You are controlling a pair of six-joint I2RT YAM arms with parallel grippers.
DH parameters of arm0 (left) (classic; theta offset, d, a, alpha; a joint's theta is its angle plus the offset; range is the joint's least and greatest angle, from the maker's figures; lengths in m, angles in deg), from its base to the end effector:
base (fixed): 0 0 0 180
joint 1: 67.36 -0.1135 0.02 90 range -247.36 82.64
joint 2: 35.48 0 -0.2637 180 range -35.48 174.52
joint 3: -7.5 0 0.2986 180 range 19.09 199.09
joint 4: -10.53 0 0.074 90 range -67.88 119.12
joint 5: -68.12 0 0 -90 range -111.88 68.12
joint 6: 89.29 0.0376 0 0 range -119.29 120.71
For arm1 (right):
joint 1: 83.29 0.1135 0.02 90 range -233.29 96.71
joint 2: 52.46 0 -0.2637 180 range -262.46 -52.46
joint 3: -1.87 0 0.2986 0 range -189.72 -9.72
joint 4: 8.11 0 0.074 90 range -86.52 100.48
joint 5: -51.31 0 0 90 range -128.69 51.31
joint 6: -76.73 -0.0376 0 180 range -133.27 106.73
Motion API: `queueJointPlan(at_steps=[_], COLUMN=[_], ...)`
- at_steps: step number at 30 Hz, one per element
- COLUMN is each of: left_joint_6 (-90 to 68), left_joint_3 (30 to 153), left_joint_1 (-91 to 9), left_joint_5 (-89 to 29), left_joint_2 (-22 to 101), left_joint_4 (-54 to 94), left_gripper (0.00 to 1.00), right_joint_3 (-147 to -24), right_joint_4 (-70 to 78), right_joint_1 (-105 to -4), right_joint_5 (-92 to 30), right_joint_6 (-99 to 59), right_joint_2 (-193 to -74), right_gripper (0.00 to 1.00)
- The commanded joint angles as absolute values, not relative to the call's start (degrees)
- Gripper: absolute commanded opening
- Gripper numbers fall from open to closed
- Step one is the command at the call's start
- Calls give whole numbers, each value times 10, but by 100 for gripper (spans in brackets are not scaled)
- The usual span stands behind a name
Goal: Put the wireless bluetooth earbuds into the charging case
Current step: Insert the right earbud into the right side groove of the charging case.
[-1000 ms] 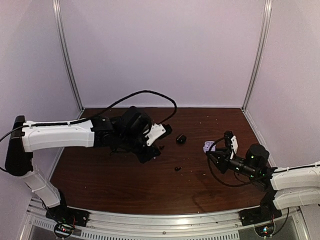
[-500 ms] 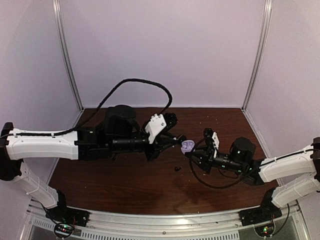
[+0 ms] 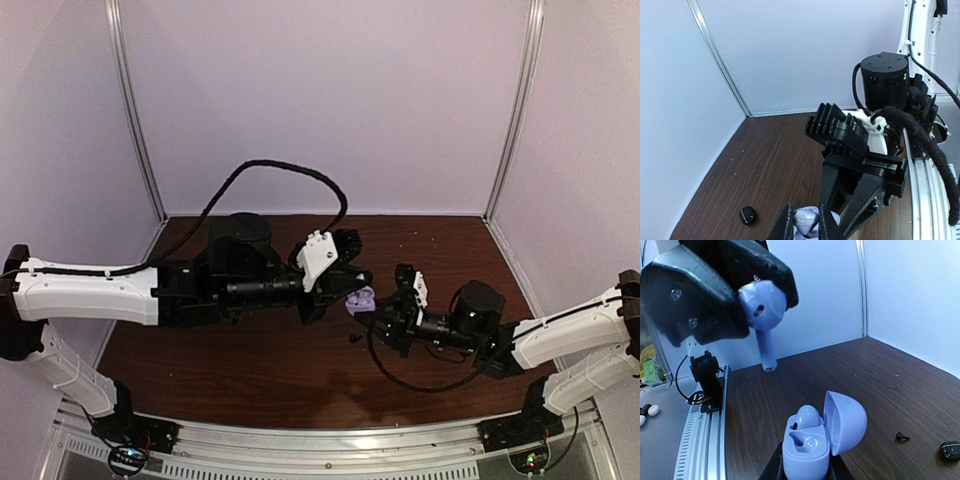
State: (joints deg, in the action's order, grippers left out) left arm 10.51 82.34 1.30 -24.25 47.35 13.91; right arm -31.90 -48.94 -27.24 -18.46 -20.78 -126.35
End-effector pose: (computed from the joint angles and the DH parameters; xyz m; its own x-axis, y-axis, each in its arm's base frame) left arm 0.1413 -0.3658 0.3116 0.0902 0.2364 -0.9675 0.9438 0.2898 0.1588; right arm 0.1481 0.2432 0.1758 -0.1201 0.0412 -0.9919 -0.9640 0.2338 0.1264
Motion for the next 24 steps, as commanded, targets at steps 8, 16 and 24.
queueJointPlan(at_steps=[8, 16, 24], left_joint_6=[118, 129, 132], left_joint_3=[824, 829, 833], left_joint_1=[23, 22, 22], left_joint_5=[-240, -231, -243], left_joint_2=[490, 500, 506], left_joint_4=[102, 114, 124], left_gripper=[12, 11, 11], right_joint_3=[-333, -335, -333], right_joint_4=[-554, -549, -552], right_joint_1=[-265, -260, -259], right_joint_5=[-187, -175, -175], right_joint_6=[-226, -218, -217], right_joint_2=[-1264, -1260, -1252], right_gripper=[4, 4, 4])
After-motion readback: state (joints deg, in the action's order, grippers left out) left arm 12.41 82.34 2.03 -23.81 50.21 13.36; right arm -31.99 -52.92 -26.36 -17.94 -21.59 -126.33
